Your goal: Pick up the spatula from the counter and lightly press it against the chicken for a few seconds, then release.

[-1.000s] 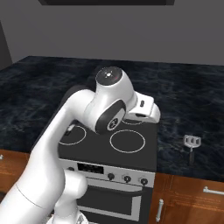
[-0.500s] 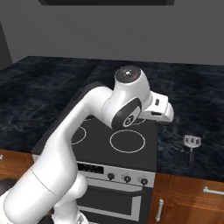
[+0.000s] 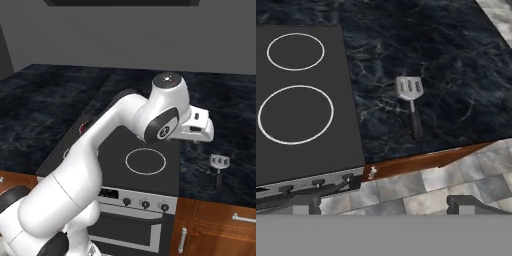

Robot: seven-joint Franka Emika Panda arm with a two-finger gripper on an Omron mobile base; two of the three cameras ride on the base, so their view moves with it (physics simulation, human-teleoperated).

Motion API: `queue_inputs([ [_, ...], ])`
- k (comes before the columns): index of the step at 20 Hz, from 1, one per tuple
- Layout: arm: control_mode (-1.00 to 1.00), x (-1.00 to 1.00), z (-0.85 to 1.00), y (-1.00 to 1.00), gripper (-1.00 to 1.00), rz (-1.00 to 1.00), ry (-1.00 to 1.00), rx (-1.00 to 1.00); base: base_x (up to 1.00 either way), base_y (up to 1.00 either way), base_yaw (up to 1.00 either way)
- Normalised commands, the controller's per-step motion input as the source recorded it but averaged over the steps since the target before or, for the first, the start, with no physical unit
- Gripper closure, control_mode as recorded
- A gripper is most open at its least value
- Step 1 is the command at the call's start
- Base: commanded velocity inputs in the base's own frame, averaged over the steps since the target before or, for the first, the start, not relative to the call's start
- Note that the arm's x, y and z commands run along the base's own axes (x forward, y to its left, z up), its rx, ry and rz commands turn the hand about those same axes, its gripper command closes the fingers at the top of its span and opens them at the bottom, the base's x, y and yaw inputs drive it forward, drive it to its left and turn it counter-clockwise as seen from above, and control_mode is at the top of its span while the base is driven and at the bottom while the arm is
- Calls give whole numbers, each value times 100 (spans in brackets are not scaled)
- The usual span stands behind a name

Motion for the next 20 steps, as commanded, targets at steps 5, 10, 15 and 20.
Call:
queue_inputs([
  [5, -100, 0, -32, -25, -100, 0, 11, 0, 0, 0, 0],
  [10, -100, 4, -16, -16, -100, 4, 2, 1, 0, 0, 0],
  [15, -100, 10, -7, -7, -100, 5, 0, 1, 0, 0, 0],
  [20, -100, 3, -19, -7, -100, 5, 0, 0, 0, 0, 0],
])
